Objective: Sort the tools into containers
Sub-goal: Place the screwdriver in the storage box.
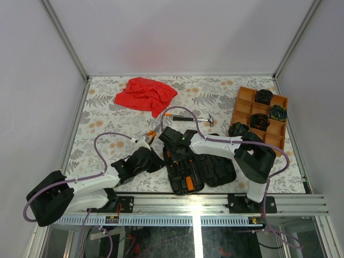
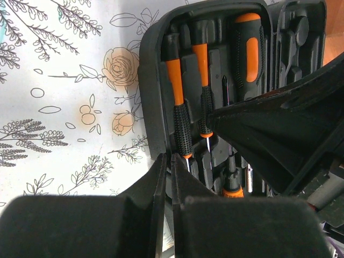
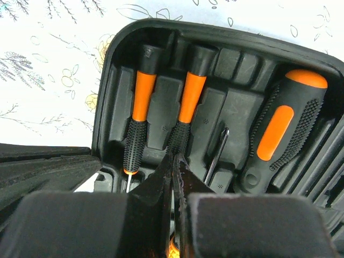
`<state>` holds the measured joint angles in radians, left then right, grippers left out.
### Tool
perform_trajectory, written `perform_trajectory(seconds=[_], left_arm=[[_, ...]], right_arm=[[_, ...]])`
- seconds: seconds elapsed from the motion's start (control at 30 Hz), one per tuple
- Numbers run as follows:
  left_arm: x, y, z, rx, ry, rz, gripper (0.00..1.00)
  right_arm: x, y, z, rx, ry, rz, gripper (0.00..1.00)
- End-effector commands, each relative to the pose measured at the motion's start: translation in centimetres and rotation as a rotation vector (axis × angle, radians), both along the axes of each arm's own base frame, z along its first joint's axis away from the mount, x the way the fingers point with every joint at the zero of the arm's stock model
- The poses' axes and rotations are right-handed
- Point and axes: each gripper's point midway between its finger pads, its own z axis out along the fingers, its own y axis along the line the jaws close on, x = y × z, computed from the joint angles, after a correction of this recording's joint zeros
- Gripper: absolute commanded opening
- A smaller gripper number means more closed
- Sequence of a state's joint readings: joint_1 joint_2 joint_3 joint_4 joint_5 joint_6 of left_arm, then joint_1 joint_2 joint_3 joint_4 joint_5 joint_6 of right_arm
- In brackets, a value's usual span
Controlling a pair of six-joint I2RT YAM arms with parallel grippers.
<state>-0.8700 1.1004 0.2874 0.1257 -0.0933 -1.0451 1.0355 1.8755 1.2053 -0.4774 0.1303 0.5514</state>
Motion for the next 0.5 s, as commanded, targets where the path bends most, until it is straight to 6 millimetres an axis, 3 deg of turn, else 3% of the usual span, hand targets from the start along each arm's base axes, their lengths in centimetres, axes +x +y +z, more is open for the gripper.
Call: perform_trajectory(seconds=[0.0,0.13,0.3,0.47], left_arm=[[-0.6,-0.4,-0.6,0.03,0.011,-0.032,0.0],[0.3,1.2,0.2,0.082,-0.023,0.038,0.02],[1.7,2.6,2.6,0.131,-0.084,0.085,0.14],[3.1,4.0,4.8,0.163,-0.128,0.109,0.27]], right_arm=[[-9.1,-5.6,-11.9,-0.215,0.297,0.02,0.0],[-6.1,-2.0,-6.1,-0.072,0.153,0.073,0.06],[-0.9,3.0,3.6,0.141,-0.059,0.122,0.23],[3.3,3.7,11.2,0.298,-0.268,0.083,0.33]])
